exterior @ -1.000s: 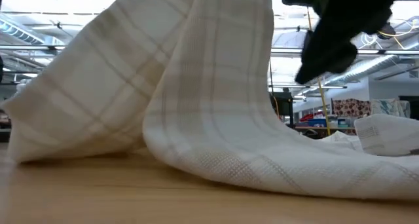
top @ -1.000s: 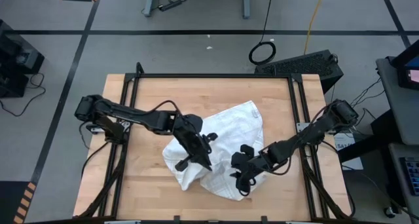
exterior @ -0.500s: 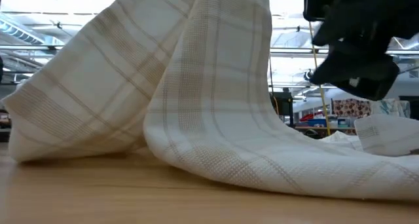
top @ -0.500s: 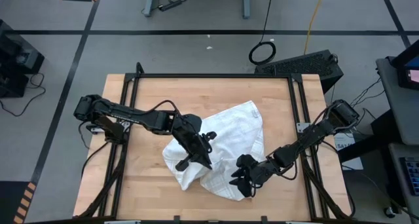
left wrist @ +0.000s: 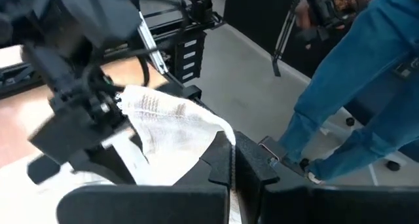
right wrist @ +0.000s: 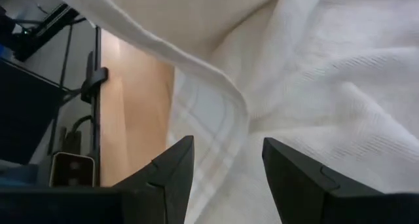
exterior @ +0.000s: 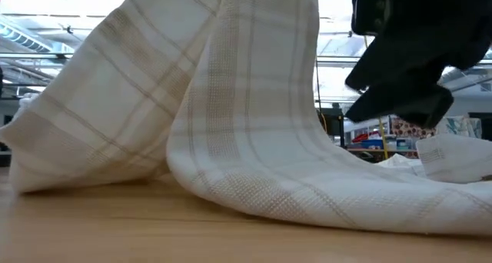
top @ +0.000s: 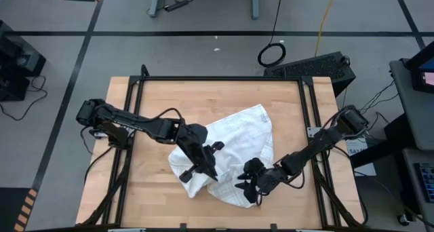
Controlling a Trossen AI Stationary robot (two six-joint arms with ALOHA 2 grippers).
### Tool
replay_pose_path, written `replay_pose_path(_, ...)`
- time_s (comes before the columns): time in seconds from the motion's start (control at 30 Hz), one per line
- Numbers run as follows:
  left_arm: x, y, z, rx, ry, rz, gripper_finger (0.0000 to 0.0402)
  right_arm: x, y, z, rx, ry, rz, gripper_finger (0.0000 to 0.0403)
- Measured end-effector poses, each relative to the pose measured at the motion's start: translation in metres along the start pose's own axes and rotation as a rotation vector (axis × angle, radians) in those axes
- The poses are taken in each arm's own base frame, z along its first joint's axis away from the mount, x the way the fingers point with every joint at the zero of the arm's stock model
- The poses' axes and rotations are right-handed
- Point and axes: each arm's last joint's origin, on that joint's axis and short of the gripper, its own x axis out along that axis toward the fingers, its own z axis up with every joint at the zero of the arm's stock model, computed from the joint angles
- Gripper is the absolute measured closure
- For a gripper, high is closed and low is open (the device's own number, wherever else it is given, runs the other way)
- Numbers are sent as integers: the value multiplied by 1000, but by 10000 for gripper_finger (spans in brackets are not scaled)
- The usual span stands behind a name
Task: Roll towel
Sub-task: Roll the towel
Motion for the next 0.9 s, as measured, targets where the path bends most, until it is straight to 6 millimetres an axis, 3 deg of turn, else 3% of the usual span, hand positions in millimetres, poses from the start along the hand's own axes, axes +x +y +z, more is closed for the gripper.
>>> replay_pose_path(0.33, 3, -4, 5, 51, -33, 19, 395, 35, -18, 1, 15, -23, -1, 235)
replay_pose_path(0.47, 3, -4, 5, 48, -29, 21, 395, 42, -19, 8, -2, 3, 99, 283)
replay_pose_path(0.63, 4, -5, 2, 30, 3, 23, 395, 33, 0, 18, 63, 141, 297, 388)
replay_pose_path(0.9, 6, -15, -11, 49, 138, -14, 395, 4, 60, 16, 256, 279, 519, 390)
